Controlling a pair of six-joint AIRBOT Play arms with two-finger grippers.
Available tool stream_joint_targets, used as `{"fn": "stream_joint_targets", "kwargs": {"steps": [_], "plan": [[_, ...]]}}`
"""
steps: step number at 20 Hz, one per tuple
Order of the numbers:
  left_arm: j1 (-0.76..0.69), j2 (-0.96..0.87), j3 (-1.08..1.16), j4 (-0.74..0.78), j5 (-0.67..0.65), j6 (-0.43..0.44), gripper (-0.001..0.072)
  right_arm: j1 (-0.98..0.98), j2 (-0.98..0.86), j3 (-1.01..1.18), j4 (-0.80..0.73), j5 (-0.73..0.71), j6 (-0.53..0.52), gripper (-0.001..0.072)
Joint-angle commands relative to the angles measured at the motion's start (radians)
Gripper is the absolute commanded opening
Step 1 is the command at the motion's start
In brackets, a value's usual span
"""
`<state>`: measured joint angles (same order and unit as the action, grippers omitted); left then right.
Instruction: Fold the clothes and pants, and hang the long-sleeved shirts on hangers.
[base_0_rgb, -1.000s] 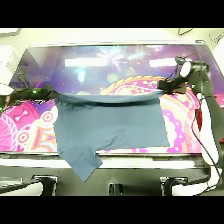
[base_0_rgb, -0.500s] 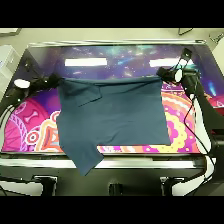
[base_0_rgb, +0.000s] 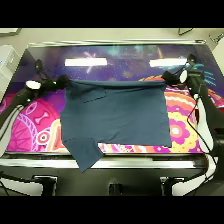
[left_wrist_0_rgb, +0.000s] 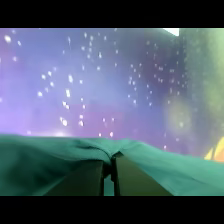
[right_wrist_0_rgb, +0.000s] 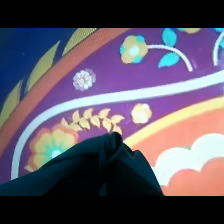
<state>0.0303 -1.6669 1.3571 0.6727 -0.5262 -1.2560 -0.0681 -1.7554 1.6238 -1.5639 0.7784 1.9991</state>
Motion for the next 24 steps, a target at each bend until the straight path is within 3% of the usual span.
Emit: {"fn": "stream_joint_targets", "kwargs": {"steps": [1,3,5,8,17,18,20,21,24], "plan": [[0.102,0.068,0.000,0.072,-0.301,0.000,0.0026,-0.013,0.083,0.000,-0.013,0.314,-0.186,0.0039],[0.137,0.060,-0.018,0.147,-0.564,-0.051,0.0026,-0.012,0.078,-0.013,-0.014,0.487,-0.233,0.0039],[0.138,0.060,-0.078,0.216,-0.680,-0.079,0.0026,-0.013,0.061,-0.070,-0.012,0.530,-0.236,0.0039],[0.136,0.060,-0.140,0.238,-0.707,-0.079,0.0025,-0.013,0.021,-0.112,-0.016,0.534,-0.289,0.0039],[0.134,0.060,-0.163,0.236,-0.679,-0.090,0.0030,-0.013,0.012,-0.113,0.030,0.558,-0.282,0.0040],[0.145,0.060,-0.142,0.236,-0.690,-0.099,0.0095,-0.017,0.021,-0.110,0.029,0.569,-0.275,0.0082],[0.177,0.061,-0.068,0.237,-0.781,-0.098,0.0404,-0.046,0.063,-0.100,0.043,0.612,-0.301,0.0523],[0.200,0.062,-0.027,0.241,-0.839,-0.098,0.0514,-0.076,0.093,-0.099,0.061,0.644,-0.339,0.0582],[0.262,0.112,-0.014,0.343,-0.973,-0.105,0.0516,-0.206,0.164,-0.112,0.079,0.806,-0.340,0.0574]]}}
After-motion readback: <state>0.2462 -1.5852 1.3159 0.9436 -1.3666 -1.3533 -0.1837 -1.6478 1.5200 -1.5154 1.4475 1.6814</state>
